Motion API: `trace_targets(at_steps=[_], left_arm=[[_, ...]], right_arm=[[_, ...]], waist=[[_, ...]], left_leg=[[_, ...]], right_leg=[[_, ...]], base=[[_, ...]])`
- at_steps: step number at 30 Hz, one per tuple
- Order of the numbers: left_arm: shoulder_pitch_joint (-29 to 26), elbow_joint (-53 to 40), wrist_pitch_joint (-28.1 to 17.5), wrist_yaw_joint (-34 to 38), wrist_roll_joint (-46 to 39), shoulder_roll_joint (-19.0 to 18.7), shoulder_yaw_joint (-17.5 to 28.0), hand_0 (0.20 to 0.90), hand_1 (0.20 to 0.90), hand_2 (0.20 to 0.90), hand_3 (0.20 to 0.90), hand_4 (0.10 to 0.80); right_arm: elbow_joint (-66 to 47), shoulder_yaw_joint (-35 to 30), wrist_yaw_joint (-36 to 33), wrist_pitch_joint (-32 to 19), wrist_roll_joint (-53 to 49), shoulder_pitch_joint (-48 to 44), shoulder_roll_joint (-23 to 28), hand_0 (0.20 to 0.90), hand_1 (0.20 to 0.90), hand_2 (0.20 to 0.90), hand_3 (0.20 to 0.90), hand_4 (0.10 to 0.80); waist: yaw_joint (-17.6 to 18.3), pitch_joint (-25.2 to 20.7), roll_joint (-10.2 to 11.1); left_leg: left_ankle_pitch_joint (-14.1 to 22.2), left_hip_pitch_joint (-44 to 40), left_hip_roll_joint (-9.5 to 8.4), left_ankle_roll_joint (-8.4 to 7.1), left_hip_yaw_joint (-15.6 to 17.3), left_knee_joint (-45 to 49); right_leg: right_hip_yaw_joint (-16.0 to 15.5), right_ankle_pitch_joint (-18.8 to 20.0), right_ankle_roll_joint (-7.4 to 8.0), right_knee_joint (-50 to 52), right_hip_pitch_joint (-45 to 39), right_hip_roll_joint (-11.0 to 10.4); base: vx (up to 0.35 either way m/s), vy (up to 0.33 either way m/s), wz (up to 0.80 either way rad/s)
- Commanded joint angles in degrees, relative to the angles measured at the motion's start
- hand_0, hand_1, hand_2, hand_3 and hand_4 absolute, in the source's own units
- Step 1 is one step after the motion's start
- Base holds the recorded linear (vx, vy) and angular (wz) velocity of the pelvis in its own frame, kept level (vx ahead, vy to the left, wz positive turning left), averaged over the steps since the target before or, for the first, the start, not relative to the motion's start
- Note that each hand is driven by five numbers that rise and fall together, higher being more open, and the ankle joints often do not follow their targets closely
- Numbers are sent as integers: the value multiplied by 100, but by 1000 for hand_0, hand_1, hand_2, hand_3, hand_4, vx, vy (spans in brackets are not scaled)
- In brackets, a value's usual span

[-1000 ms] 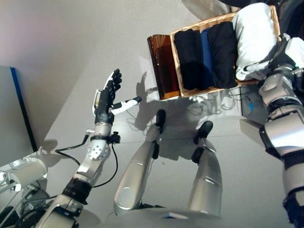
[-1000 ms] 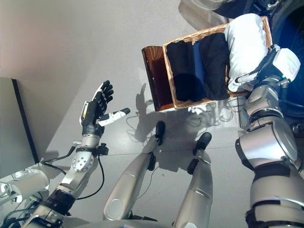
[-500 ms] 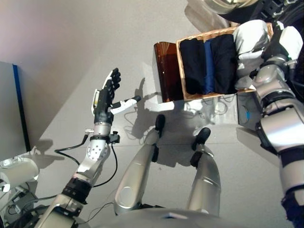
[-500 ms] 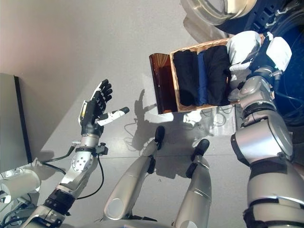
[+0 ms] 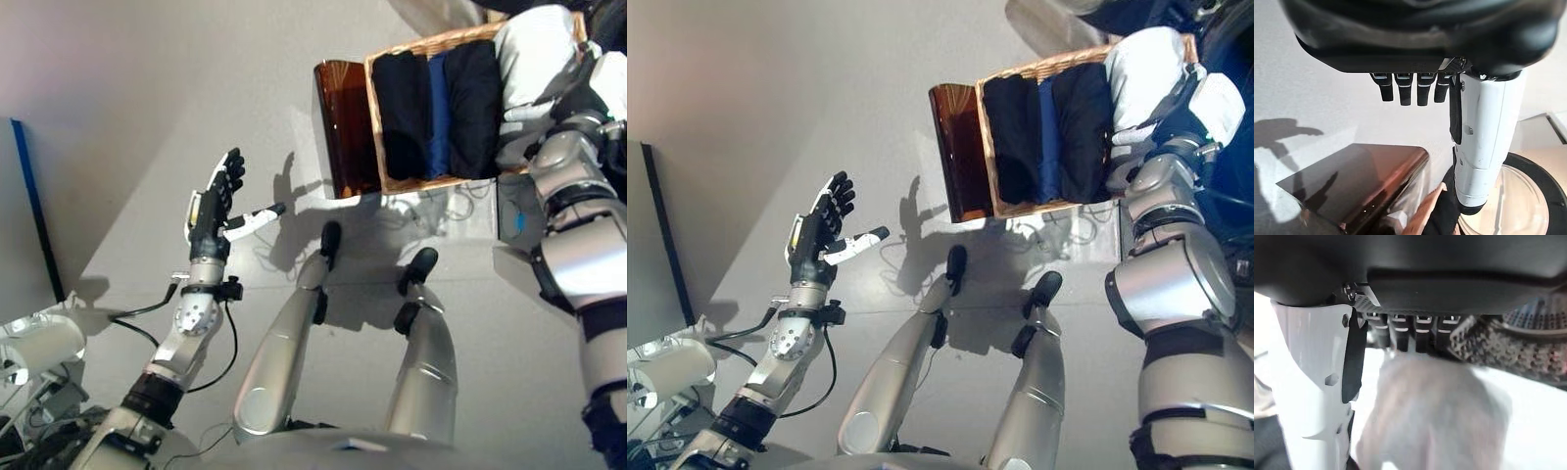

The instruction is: Pick up the clothes and place them into the washing machine

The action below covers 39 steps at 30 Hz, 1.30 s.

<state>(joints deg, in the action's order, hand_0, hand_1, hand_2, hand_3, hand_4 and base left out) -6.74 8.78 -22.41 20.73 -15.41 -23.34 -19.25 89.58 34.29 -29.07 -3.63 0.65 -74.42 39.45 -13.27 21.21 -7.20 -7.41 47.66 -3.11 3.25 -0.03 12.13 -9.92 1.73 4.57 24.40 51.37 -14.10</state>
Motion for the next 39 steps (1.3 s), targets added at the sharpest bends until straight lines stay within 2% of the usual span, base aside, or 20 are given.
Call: trace_targets(at_steps=[1,7,8,9,10,12,13,14,16,17,18,31,39], left_arm=[[-181,-960,-475,448,192,-259,527,900,900,900,900,800],[-262,-1130,-519,632,316,-163,705,900,900,900,900,800],[-232,-1165,-530,652,367,-173,779,900,900,900,900,800],[-228,-1168,-529,653,369,-172,781,900,900,900,900,800],[-159,-1207,-550,642,341,-150,812,900,900,900,900,800],[-110,-1230,-567,649,362,-160,863,900,900,900,900,800],[-86,-1209,-594,647,341,-158,869,900,900,900,900,800],[-43,-1224,-615,602,297,-134,858,900,900,900,900,800],[-2,-1244,-614,573,296,-137,862,900,900,900,900,800],[69,-1255,-606,533,281,-169,885,900,900,900,900,800],[82,-1247,-595,532,280,-176,905,900,900,900,900,800],[197,-1138,-644,495,233,-202,1024,900,900,900,900,800],[65,-812,-655,584,171,-212,1059,900,900,900,900,800]], right_arm=[[-123,698,-472,-92,35,-839,645,900,900,900,900,800],[-32,716,-391,-57,115,-729,614,900,900,900,900,800],[35,703,-409,-31,135,-735,588,826,826,826,826,747],[37,705,-410,-31,135,-737,585,518,518,518,518,527],[73,737,-427,0,176,-712,625,464,464,464,464,488],[143,786,-456,58,262,-804,660,527,527,527,527,533],[145,822,-471,64,276,-862,681,697,697,697,697,655],[184,866,-403,95,330,-867,709,691,691,691,691,651],[195,911,-398,102,311,-940,717,771,771,771,771,708],[243,978,-329,141,340,-982,764,524,524,524,524,531],[259,1024,-332,171,381,-1037,773,205,205,205,205,304],[276,910,-369,184,370,-949,757,200,200,200,200,300],[180,597,-537,92,64,-852,713,200,200,200,200,300]], waist=[[-66,245,-176],[31,203,-170],[28,179,-197],[27,169,-192],[16,118,-185],[-31,123,-205],[-57,106,-218],[-63,83,-222],[-91,64,-243],[-157,18,-290],[-181,-6,-306],[-306,-138,-440],[-199,-131,-324]], left_leg=[[906,602,-36,-453,-129,1158],[1235,1055,-19,-477,-55,1939],[1346,1190,2,-521,29,2247],[1356,1211,3,-521,33,2265],[1374,1240,25,-529,54,2242],[1371,1349,12,-556,95,2379],[1336,1375,21,-561,95,2311],[1320,1386,19,-556,99,2249],[1306,1428,8,-540,113,2235],[1273,1493,-22,-514,79,2150],[1251,1532,-38,-505,70,2123],[994,1413,-94,-462,2,1635],[831,901,-96,-454,15,1171]], right_leg=[[107,-708,-123,668,-211,198],[205,-1033,-208,1379,292,196],[200,-1073,-214,1684,466,145],[207,-1081,-213,1702,488,144],[205,-1130,-225,1675,518,137],[187,-1099,-239,1779,600,132],[200,-1067,-220,1774,665,131],[203,-1097,-228,1734,677,143],[187,-1097,-244,1735,726,142],[204,-1105,-254,1738,822,130],[219,-1105,-260,1719,854,136],[210,-1039,-227,1524,798,84],[161,-868,-185,1028,287,134]], base=[[-38,17,-2],[-24,16,7],[-32,20,10],[-7,21,10],[-15,0,4],[-16,1,0],[0,0,0],[-32,3,-3],[-36,-4,-4],[-38,0,-4],[-53,8,-2],[-4,0,1],[11,3,-4]])
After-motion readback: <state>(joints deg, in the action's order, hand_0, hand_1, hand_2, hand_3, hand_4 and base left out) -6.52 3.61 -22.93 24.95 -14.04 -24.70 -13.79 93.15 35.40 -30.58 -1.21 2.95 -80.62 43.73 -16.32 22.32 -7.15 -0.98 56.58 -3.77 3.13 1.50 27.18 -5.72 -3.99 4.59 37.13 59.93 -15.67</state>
